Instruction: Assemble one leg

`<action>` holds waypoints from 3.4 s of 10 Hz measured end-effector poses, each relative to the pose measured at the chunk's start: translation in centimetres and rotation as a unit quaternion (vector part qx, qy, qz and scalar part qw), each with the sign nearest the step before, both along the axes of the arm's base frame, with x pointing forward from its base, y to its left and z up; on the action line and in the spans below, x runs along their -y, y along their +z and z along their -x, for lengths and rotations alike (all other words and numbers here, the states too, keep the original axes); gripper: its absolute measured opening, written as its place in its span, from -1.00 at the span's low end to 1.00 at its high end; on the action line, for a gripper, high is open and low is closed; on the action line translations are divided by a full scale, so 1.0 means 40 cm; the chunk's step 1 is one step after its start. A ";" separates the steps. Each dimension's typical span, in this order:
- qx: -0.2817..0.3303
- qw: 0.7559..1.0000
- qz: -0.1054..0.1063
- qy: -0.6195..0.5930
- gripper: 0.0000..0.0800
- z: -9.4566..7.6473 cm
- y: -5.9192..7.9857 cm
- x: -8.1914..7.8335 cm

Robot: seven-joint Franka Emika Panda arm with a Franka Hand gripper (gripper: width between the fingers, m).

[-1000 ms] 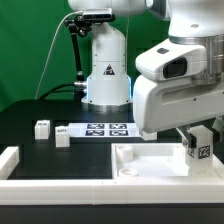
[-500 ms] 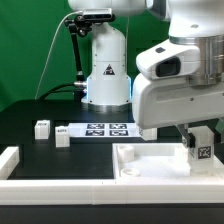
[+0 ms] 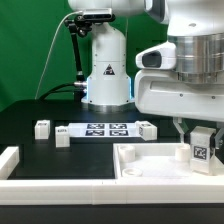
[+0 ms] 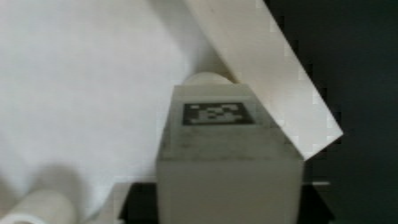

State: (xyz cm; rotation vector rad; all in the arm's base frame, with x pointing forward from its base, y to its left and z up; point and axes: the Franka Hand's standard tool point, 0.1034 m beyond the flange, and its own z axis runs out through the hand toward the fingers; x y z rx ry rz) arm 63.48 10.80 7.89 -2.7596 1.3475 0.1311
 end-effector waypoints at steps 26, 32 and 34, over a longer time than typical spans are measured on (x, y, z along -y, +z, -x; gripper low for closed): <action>0.052 0.877 -0.021 0.478 -0.28 0.009 -0.003 0.002; 0.019 0.995 -0.005 0.095 -0.27 0.012 -0.007 -0.011; 0.004 0.999 -0.004 -0.051 -0.27 0.014 -0.007 -0.010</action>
Offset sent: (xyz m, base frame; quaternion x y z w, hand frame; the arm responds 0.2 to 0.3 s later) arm 0.0028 -0.0010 -0.0017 0.0072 -0.0189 0.2073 0.9781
